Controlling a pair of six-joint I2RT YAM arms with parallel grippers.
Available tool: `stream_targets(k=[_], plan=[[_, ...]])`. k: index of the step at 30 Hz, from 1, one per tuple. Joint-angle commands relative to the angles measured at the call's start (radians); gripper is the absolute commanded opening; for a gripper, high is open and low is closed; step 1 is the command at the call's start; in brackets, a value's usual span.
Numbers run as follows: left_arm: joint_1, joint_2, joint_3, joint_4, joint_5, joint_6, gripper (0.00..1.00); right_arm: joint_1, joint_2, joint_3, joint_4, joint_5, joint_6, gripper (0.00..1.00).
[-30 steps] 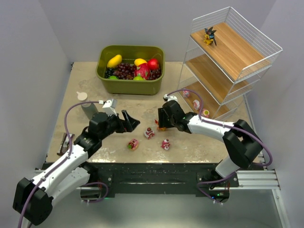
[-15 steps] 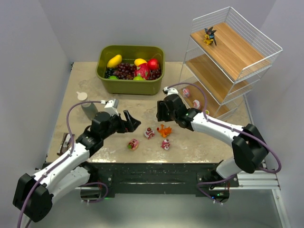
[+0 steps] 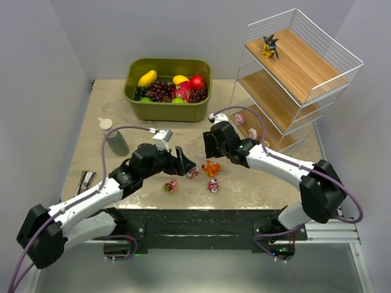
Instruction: Place and organize the plastic toys onto the shelf
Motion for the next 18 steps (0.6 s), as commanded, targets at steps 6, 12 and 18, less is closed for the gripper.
stream_targets(k=[6,12,18], plan=[[-0.16,0.253,0.138,0.139,-0.146,-0.033,0.82,-0.024,-0.21,-0.055,-0.146,0.257,0.131,0.59],[-0.219,0.365,0.168,0.191,-0.223,-0.084,0.7,-0.071,-0.313,-0.087,-0.154,0.255,0.14,0.59],[-0.246,0.426,0.142,0.283,-0.333,-0.157,0.64,-0.085,-0.335,-0.105,-0.149,0.235,0.136,0.6]])
